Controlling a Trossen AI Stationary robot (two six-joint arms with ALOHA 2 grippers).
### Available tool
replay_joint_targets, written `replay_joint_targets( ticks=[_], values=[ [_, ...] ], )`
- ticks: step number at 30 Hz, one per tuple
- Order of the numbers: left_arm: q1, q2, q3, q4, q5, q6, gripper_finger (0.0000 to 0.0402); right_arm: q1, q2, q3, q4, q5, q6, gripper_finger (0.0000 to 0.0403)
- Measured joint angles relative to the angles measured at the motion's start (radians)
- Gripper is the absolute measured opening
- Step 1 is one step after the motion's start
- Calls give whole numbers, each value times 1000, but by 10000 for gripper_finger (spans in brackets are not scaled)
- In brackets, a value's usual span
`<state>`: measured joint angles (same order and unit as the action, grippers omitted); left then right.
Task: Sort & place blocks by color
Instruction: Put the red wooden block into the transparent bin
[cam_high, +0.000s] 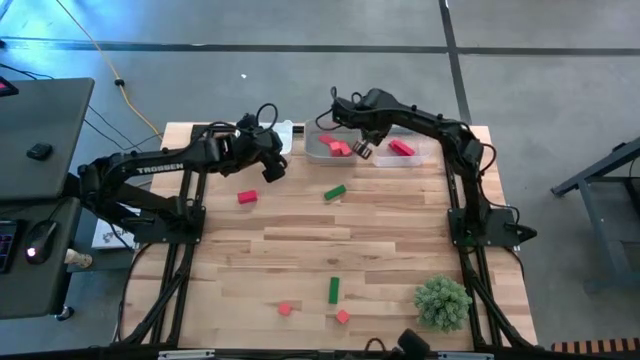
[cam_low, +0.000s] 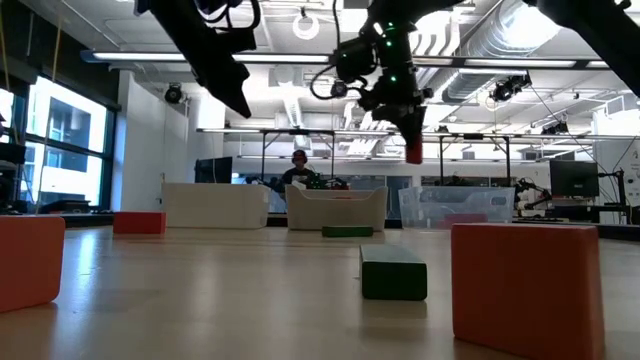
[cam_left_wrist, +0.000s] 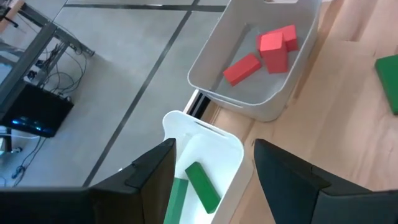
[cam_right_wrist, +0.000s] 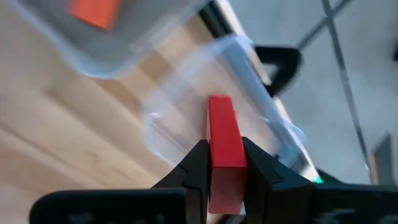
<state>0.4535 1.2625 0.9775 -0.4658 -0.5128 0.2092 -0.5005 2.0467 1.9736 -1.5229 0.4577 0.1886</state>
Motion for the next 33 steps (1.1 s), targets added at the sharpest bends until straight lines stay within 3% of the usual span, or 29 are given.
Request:
replay_joint_targets(
  ticks=[6, 20, 28, 33],
  values=[
    [25, 0, 0, 0, 10, 3, 205, -66, -75, -114, 57, 14, 21, 41],
    [66, 0, 0, 1, 48, 3, 205, -221, -432, -710, 673, -225, 125, 41],
    [66, 0, 0, 7, 51, 0, 205, -297, -455, -950, 1027, -433, 204, 41],
    [66, 0, 0, 7, 71, -33, 205, -354, -454, -1017, 1115, -516, 239, 41]
  ],
)
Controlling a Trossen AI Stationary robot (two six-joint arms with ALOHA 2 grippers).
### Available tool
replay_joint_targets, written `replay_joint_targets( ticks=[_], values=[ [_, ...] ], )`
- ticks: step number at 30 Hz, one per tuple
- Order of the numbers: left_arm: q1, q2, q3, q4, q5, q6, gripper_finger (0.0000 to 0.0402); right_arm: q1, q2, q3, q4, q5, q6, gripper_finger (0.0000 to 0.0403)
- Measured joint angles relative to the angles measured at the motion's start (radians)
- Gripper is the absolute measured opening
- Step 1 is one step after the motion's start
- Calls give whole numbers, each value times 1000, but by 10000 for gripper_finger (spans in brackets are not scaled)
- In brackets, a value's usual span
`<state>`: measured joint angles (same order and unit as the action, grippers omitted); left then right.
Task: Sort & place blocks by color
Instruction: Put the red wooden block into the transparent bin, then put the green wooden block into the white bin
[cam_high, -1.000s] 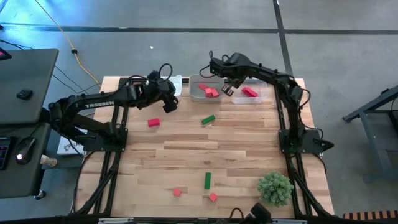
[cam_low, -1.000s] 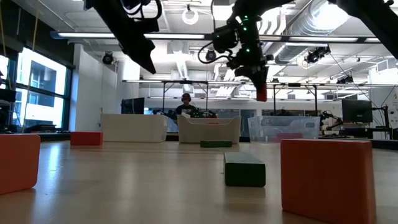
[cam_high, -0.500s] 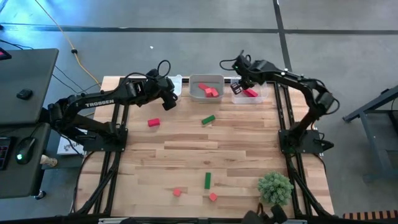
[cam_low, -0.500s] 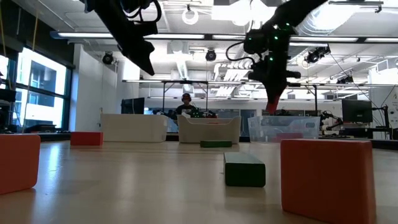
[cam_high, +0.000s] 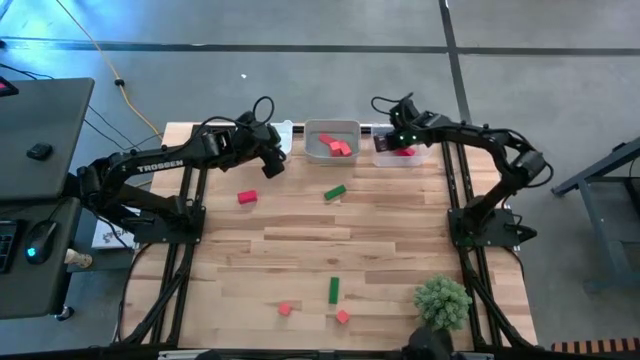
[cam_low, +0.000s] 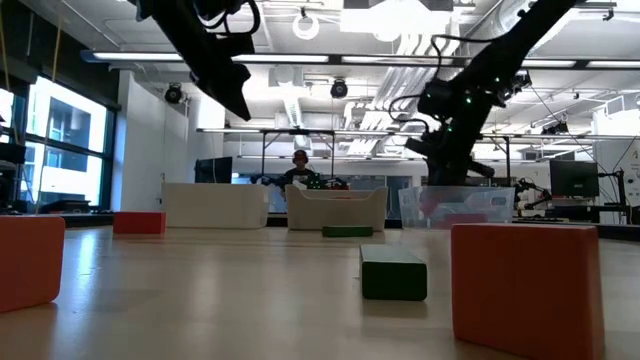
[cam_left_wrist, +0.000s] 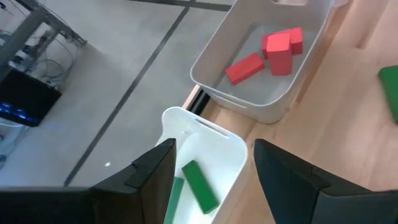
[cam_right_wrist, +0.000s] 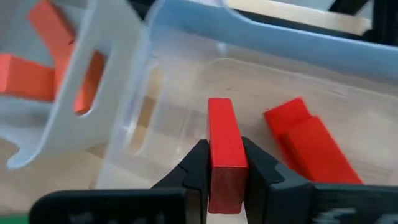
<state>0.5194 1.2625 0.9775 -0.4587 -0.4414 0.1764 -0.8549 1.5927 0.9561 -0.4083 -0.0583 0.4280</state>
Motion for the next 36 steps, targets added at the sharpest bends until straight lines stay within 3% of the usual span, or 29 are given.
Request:
replay_joint_targets(
  ticks=[12, 27, 36],
  values=[
    [-3, 0, 0, 2, 106, -153, 205, -77, 30, -19, 11, -74, 2, 44],
    [-4, 0, 0, 12, 183, -318, 205, -74, 3, -6, 7, -74, -10, 117],
    [-60, 0, 0, 31, 329, -331, 205, -65, -45, 86, -78, -126, 1, 123]
  ],
)
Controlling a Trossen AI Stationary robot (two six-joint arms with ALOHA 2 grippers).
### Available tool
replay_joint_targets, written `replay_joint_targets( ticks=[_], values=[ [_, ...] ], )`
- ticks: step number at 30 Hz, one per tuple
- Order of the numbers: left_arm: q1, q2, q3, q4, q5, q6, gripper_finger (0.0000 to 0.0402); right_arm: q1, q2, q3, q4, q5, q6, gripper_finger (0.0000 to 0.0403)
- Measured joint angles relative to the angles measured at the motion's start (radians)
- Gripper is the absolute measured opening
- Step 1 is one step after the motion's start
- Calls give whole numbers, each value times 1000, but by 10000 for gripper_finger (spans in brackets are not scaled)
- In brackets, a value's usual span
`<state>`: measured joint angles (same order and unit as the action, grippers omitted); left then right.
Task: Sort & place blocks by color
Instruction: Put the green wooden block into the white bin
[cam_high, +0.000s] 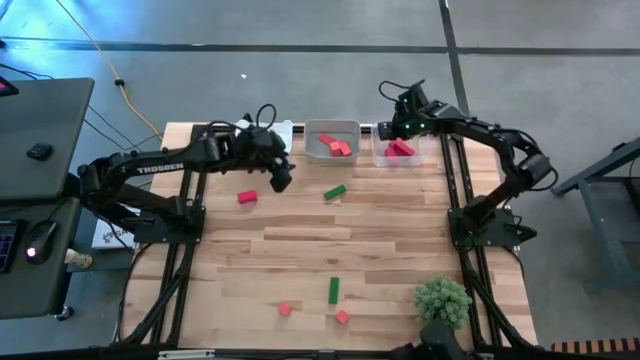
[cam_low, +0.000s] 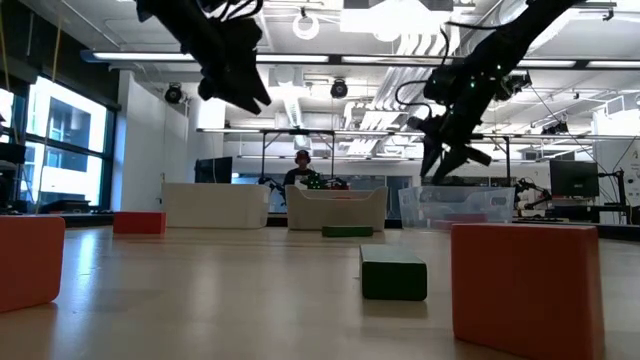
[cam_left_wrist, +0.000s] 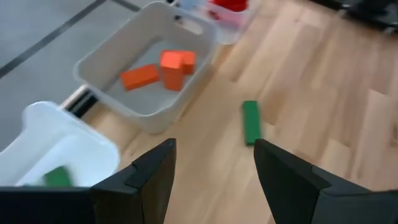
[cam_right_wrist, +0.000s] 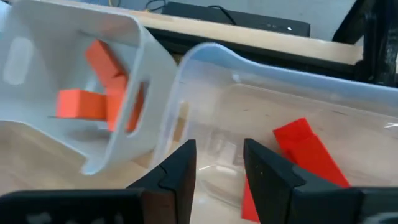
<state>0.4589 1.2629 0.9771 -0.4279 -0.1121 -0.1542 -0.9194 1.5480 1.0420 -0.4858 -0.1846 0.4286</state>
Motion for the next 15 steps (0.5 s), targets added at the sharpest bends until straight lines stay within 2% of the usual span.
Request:
replay_joint_targets(
  ticks=[8, 15],
  values=[
    [-77, 0, 0, 15, -4, 0, 205, 87, -67, 30, -27, 0, 23, 123],
    [-96, 0, 0, 54, -19, 0, 211, 205, -137, 30, -30, 19, 73, 124]
  ],
)
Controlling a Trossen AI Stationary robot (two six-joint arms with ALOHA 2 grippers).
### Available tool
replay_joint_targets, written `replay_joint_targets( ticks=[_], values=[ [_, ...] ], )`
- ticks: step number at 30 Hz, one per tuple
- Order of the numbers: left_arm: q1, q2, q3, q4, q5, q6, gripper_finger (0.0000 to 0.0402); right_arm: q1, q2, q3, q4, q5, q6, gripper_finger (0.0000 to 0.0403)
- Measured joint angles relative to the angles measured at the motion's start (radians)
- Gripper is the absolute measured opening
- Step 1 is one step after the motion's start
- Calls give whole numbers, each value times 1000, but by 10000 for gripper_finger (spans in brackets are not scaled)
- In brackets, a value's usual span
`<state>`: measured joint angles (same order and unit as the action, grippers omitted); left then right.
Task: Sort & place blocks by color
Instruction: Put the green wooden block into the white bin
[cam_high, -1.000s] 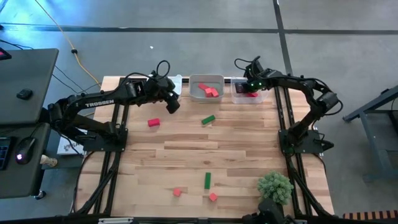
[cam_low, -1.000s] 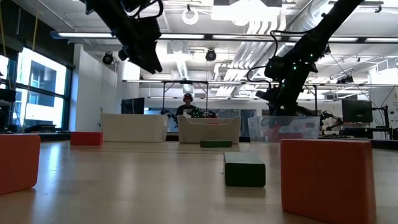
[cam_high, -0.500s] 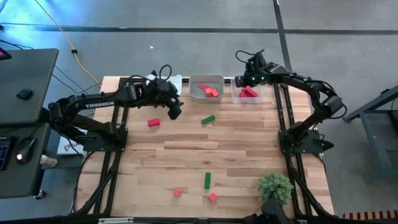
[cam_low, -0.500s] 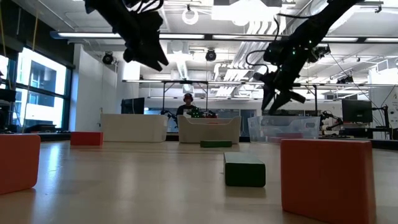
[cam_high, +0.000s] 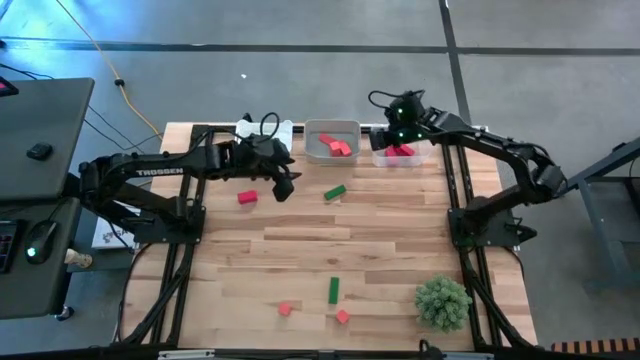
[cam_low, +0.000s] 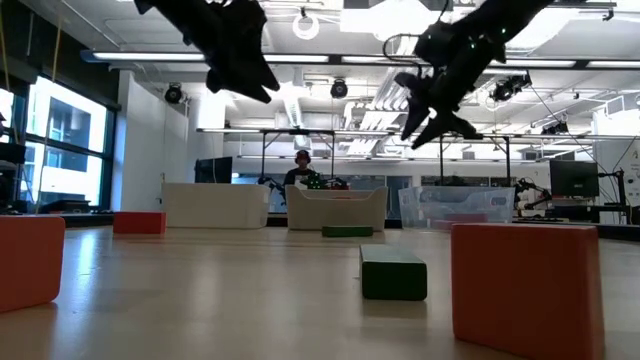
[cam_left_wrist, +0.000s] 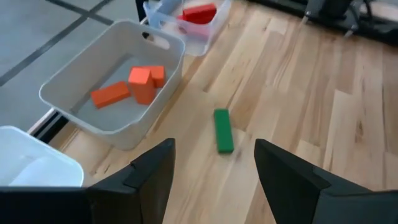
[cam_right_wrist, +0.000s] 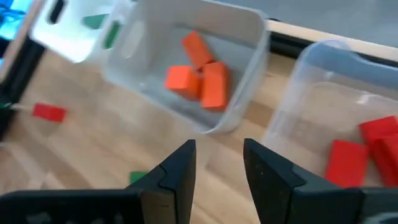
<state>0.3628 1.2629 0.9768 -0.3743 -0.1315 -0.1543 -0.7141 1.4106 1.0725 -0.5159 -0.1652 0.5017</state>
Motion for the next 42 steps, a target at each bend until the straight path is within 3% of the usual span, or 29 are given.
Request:
replay_joint_targets(
  ticks=[7, 14, 28, 42],
  values=[
    [21, 6, 0, 174, 1, 0, 238, 89, -45, 1, 3, 57, 41, 124],
    [47, 92, 2, 350, -12, 42, 241, 116, -49, 1, 3, 124, 51, 124],
    [18, 451, 165, 341, -7, 87, 241, 112, -49, 1, 11, 185, 58, 124],
    [-31, 606, 178, 341, -8, 87, 241, 112, -49, 1, 12, 186, 69, 124]
  ],
)
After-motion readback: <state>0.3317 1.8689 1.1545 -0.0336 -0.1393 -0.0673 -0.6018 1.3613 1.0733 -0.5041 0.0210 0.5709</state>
